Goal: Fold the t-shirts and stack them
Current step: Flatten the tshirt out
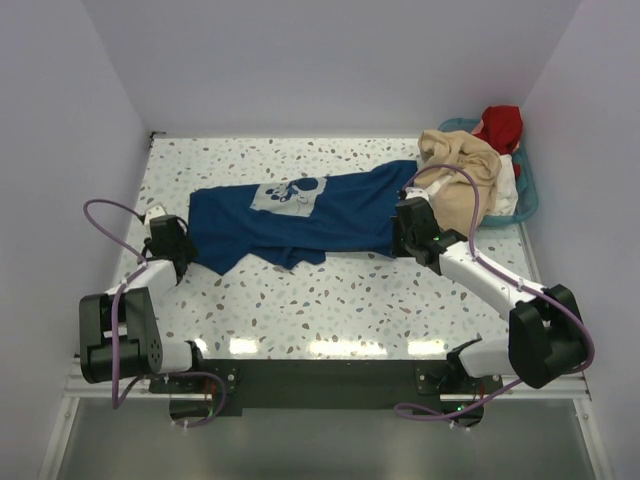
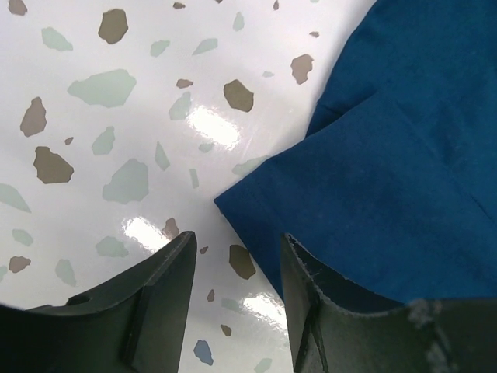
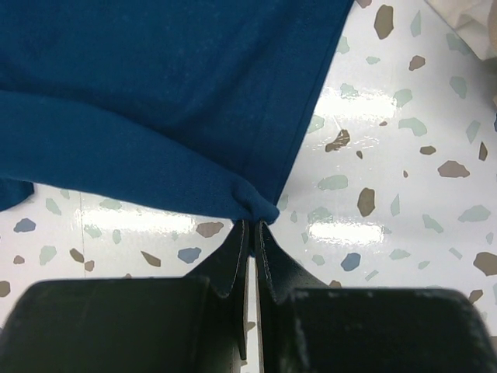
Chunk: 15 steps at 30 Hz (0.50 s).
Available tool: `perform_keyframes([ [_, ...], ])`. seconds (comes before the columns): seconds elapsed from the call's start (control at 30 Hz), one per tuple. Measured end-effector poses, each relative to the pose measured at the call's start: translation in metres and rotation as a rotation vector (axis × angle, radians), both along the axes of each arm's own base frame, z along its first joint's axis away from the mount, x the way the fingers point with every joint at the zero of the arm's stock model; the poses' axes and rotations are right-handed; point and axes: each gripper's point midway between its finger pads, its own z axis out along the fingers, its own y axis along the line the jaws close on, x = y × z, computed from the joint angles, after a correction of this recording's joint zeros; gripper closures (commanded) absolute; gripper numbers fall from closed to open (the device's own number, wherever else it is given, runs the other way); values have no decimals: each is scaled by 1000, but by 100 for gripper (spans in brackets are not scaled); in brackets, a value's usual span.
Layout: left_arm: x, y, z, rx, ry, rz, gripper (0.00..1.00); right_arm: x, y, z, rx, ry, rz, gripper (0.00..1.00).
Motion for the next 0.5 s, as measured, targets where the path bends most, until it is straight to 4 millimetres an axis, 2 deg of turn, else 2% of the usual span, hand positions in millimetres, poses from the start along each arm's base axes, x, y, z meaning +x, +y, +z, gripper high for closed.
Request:
perform_keyframes([
  [0.17, -4, 1, -14, -13, 43, 3, 54, 0, 0, 0, 1, 0, 0, 99],
  [0.5, 3, 2, -18, -18, 49, 2, 56, -1, 1, 0, 9, 0, 6, 99],
])
